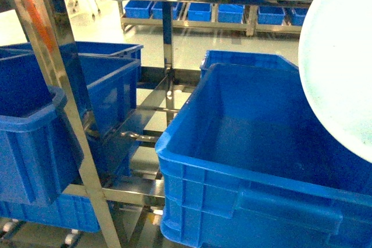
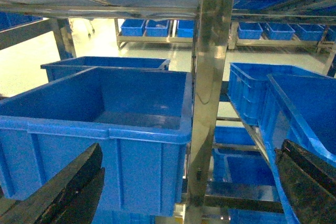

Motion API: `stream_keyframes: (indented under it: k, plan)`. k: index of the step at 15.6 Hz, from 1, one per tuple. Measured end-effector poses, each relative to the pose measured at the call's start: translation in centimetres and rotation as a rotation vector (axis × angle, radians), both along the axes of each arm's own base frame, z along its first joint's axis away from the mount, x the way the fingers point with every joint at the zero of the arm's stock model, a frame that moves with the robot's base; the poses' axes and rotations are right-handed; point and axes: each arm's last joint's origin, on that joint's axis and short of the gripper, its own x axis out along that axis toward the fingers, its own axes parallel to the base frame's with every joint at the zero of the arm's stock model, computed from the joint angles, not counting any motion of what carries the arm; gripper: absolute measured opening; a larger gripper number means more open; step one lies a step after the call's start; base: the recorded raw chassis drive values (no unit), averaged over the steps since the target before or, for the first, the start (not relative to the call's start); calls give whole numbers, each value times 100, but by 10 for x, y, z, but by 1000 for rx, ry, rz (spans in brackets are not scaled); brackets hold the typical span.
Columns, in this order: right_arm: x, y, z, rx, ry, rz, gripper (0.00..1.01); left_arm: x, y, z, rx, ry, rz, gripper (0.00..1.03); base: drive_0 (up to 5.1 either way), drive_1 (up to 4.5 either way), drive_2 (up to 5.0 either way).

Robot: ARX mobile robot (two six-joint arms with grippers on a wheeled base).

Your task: Place blue tray on left shelf second layer neatly

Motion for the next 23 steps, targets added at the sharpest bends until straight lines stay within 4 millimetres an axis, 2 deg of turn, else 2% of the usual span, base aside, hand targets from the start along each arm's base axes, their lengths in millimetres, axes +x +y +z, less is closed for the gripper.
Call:
stream_keyframes:
  k: [23]
  plan:
    - [0, 0, 0, 0, 0, -2, 2, 0, 0, 0, 0, 0, 0, 98, -216, -216, -216]
